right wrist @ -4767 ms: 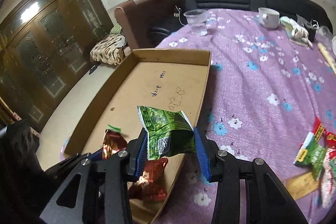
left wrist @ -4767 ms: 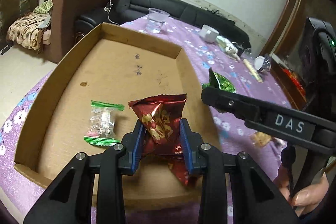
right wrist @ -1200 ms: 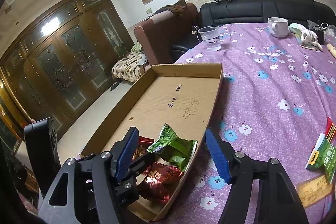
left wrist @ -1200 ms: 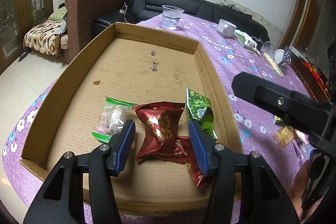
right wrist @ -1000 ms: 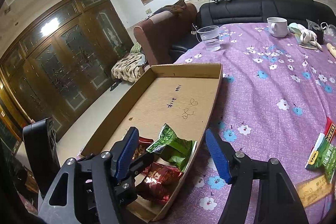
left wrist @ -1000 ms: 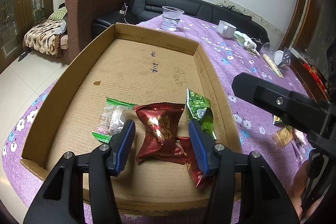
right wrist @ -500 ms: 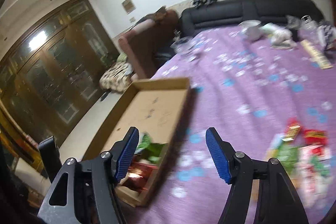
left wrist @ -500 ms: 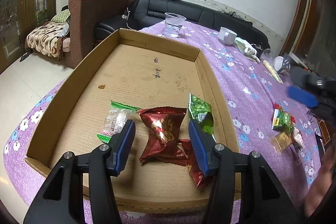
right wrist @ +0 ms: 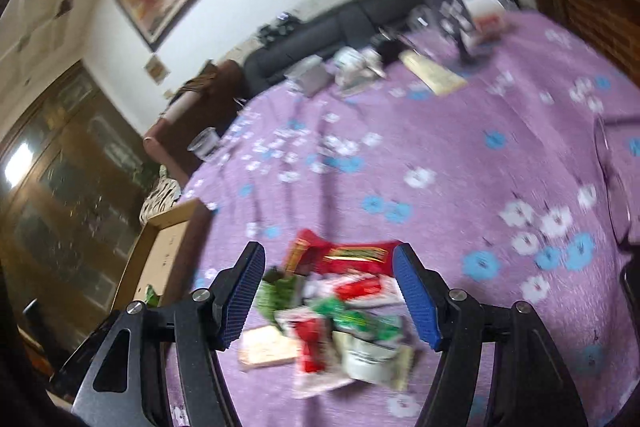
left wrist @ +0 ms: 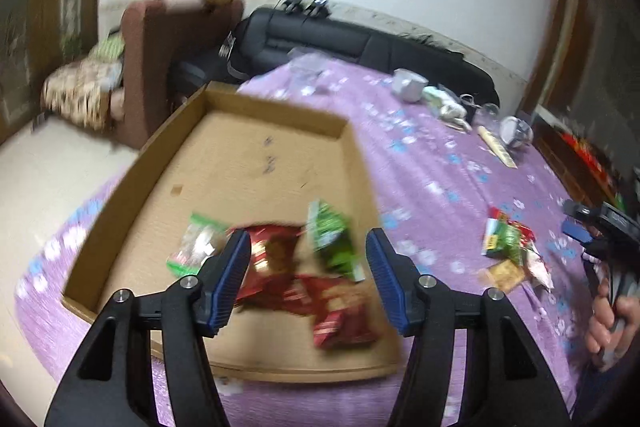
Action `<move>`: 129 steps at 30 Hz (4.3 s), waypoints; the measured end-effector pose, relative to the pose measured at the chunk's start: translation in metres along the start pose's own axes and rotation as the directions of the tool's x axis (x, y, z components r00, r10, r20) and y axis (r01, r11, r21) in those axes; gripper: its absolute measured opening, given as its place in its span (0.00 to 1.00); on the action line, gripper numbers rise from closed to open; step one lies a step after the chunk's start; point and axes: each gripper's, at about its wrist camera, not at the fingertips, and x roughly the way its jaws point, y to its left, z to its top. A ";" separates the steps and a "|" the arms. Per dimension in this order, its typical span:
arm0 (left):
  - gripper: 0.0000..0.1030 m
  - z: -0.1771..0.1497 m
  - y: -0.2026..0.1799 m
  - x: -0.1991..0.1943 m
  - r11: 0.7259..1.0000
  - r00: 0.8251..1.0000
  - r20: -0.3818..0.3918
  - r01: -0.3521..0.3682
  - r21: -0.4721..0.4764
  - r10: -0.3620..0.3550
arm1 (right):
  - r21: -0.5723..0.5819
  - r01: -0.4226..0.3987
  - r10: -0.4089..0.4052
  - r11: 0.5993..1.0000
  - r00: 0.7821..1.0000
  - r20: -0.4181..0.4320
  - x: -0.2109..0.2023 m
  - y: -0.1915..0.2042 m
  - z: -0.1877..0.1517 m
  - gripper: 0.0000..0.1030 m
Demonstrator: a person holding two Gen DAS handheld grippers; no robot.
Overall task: Organize snacks
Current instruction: 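Move both tools back toward the remaining snacks on the table, then grasp the clear-wrapped yellow cake with the left gripper while the right grasps a red-white sachet, then carry the yellow cake and red-white sachet over the cardboard box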
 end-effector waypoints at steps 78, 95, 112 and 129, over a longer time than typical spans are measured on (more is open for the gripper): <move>0.44 -0.028 -0.184 0.106 0.873 0.922 -0.364 0.285 0.395 -0.136 | -0.279 0.104 -0.171 0.955 0.959 -0.225 0.061 0.047 -0.049 0.31; 0.30 -0.025 -0.154 0.061 0.897 0.913 -0.292 0.362 0.254 -0.285 | -0.244 0.068 -0.096 0.967 0.990 -0.106 0.034 0.049 -0.037 0.24; 0.30 -0.003 -0.063 0.001 0.961 0.966 -0.108 0.249 0.124 -0.237 | -0.322 -0.069 0.029 0.944 0.991 -0.128 0.031 0.092 -0.052 0.24; 0.30 -0.005 0.026 -0.008 0.993 0.991 -0.059 0.118 -0.013 -0.118 | -0.455 -0.160 0.044 0.876 0.966 -0.254 0.089 0.239 -0.084 0.24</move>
